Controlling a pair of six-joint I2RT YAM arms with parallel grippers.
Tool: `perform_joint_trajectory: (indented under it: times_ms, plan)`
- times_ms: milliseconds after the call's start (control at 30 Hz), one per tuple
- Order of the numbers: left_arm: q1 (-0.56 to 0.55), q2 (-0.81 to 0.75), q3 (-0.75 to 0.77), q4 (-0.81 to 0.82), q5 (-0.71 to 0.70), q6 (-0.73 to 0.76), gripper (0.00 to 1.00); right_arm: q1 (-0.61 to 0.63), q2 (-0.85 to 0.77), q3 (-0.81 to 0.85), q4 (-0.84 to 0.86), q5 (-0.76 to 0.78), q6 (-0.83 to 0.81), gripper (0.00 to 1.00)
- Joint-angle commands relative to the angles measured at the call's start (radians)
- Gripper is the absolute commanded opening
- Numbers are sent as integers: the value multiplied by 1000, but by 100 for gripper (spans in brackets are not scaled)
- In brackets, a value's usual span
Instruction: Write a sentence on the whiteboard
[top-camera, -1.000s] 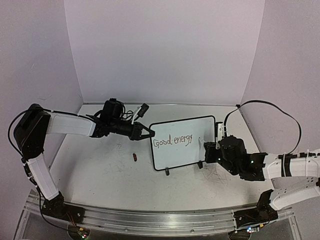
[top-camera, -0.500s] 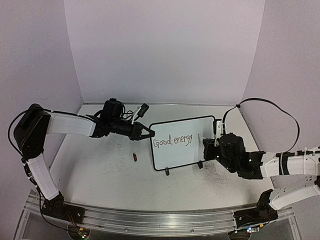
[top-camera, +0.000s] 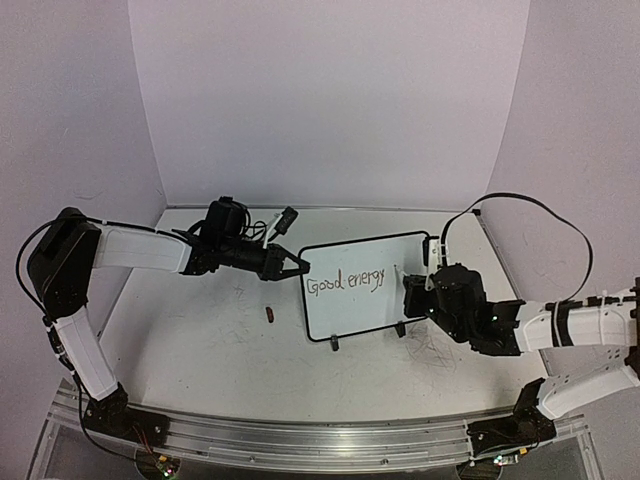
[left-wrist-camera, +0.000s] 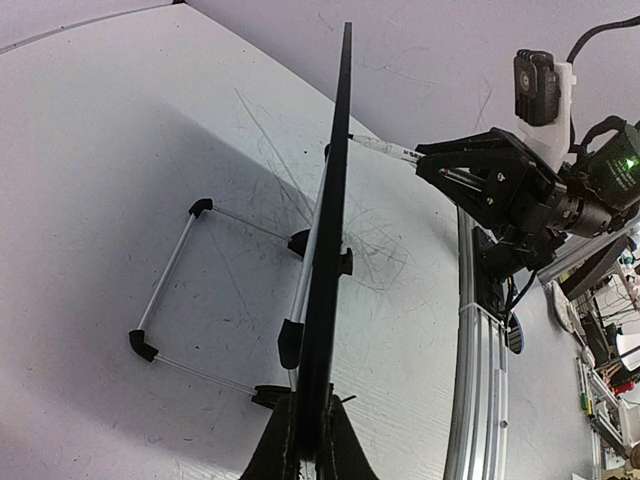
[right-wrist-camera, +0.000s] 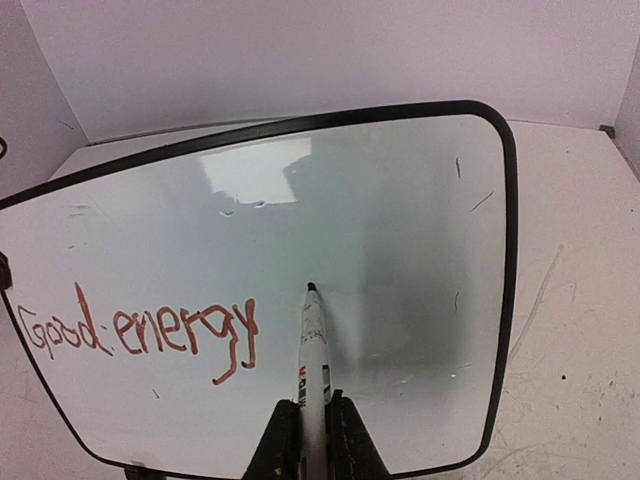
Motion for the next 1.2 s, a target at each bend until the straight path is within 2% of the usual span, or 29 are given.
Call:
perform_joint_trajectory:
  times_ms: [0, 1167]
  plan:
    - [-6, -18, -6, -44, -50, 27, 0, -3, 18, 45, 30, 14, -9, 0]
    - [-6, -14, -7, -44, -51, 27, 0, -1, -5, -64, -73, -106, 86, 0]
